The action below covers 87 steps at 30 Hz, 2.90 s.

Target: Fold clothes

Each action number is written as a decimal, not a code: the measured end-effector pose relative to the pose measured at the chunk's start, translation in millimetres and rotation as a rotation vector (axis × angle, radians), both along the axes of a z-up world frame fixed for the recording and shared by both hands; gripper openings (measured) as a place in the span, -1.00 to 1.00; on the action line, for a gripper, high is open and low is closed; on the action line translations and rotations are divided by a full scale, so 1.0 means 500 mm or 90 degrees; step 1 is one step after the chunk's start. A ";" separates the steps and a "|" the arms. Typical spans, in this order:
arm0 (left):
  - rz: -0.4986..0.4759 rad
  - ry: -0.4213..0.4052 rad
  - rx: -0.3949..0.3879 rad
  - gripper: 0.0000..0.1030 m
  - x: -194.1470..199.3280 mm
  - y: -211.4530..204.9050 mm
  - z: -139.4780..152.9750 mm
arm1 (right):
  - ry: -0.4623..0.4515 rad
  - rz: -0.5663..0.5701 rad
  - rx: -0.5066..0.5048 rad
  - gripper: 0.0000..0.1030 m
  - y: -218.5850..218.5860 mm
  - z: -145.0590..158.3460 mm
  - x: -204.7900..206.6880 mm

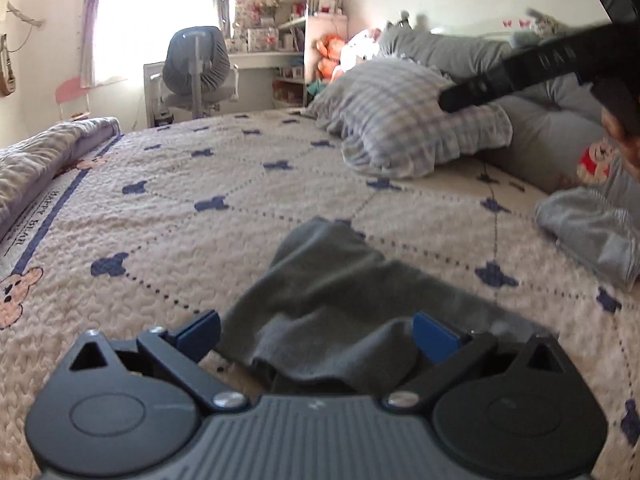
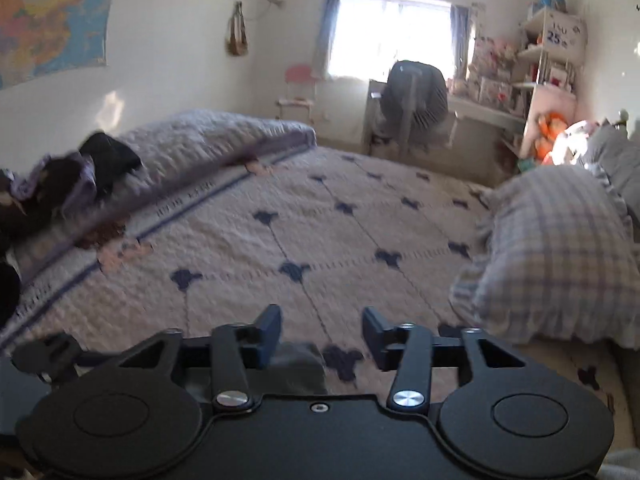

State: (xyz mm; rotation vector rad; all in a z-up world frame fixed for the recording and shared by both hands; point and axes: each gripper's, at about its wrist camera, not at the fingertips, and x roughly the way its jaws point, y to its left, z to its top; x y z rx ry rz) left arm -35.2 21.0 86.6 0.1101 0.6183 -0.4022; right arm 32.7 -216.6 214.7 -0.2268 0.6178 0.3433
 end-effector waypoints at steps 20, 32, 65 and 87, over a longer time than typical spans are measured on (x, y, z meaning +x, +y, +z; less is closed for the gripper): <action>-0.046 0.058 -0.131 -0.35 0.064 0.038 -0.094 | 0.057 0.077 -0.167 -0.32 0.186 -0.354 -0.212; -0.112 -0.015 -0.297 -0.51 0.007 0.055 0.002 | 0.099 -0.047 0.347 -0.84 -0.056 -0.139 -0.150; -0.111 -0.018 -0.207 0.75 -0.004 0.012 -0.024 | -0.009 -0.317 0.116 -0.97 -0.179 -0.182 -0.094; -0.115 0.078 -0.088 0.87 0.005 -0.078 -0.132 | 0.093 0.022 0.019 -0.02 -0.022 -0.308 -0.143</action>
